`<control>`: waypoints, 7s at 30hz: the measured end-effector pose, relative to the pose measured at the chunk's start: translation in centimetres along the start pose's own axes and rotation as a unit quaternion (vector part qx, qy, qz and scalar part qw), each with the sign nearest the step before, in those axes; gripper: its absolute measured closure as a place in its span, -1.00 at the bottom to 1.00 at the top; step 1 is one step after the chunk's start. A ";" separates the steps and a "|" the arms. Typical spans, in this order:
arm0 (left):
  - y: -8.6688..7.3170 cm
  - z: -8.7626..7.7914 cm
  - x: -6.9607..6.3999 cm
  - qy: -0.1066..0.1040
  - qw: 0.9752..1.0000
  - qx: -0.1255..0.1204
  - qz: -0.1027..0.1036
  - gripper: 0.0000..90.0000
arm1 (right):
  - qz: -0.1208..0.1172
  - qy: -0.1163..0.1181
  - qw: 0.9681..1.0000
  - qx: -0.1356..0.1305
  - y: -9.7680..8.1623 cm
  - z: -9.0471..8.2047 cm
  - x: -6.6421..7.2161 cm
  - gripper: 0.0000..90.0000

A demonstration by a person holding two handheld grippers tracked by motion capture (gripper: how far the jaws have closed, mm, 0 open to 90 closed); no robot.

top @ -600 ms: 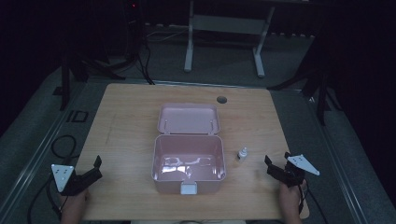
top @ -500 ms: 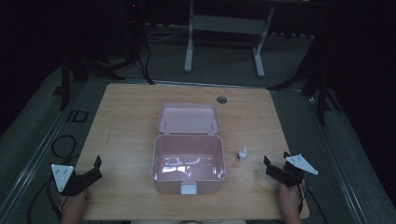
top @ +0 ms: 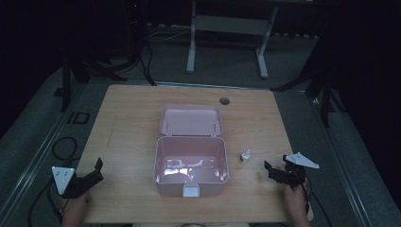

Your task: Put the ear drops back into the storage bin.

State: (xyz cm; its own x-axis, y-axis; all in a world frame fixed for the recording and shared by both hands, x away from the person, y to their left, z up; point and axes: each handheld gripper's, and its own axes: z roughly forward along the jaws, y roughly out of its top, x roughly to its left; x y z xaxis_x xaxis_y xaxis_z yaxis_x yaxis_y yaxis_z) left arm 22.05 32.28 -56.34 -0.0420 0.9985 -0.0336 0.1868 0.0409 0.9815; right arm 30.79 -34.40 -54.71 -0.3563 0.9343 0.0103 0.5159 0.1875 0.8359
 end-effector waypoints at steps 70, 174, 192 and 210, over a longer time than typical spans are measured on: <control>0.0 -0.1 -0.1 -0.006 1.000 -0.001 0.008 -0.99 | -0.196 0.089 0.852 0.476 7.7 1.9 2.8 -0.71; 0.0 -0.1 -0.1 -0.012 1.000 -0.002 0.011 -0.99 | -0.392 0.187 0.773 0.462 11.6 7.5 10.0 0.32; 0.0 -0.1 -0.1 -0.011 1.000 -0.001 0.011 -0.99 | -0.500 0.270 0.703 0.428 10.7 4.7 11.2 0.32; 0.0 -0.1 -0.1 -0.013 1.000 -0.002 0.010 -0.99 | -0.535 0.276 0.673 0.430 11.4 3.5 12.6 0.32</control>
State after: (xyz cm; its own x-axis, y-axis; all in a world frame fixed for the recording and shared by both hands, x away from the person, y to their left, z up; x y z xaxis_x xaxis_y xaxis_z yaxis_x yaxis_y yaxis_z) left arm 21.96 32.17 -56.34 -0.0118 0.9998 -0.0181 0.1835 0.0199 0.9828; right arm 34.92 -19.46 -46.93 -0.9947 -0.0858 0.0559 -0.0910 0.9911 -0.0975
